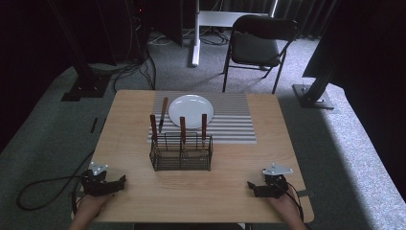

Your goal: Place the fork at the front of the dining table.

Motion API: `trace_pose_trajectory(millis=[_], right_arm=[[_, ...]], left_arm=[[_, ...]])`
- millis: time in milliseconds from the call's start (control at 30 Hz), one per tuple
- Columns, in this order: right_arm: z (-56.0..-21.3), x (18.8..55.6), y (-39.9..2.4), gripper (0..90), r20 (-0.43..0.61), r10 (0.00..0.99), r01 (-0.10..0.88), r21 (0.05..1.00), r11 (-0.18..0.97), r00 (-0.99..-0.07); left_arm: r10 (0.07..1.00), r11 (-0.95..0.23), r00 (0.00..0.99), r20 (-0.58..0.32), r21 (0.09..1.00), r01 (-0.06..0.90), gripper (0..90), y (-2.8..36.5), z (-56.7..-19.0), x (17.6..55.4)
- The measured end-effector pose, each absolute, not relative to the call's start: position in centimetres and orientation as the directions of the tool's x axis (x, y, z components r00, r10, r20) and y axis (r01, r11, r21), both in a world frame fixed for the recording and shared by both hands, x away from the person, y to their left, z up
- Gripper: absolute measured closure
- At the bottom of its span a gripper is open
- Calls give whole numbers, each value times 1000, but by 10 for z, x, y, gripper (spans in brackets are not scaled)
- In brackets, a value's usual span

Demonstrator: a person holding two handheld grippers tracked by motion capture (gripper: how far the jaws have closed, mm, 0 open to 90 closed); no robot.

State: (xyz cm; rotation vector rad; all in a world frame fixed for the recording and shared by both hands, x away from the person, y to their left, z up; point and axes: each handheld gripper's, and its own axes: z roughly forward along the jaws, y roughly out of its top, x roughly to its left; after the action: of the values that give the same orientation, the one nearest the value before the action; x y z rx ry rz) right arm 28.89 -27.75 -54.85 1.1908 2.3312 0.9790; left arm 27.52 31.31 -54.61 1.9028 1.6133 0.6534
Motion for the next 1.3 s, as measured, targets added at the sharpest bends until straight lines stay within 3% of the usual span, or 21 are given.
trace_pose_trajectory(millis=[767, 1300], right_arm=[[-536, 275, -257, 169, 16, 775, 575, 680, 455, -632], [-494, 271, -232, 170, 19, 734, 491, 754, 435, -679]], left_arm=[[987, -123, 159, 11, 684, 719, 12, 313, -546, 275], [987, -122, 158, 11, 685, 718, 12, 313, -546, 275]])
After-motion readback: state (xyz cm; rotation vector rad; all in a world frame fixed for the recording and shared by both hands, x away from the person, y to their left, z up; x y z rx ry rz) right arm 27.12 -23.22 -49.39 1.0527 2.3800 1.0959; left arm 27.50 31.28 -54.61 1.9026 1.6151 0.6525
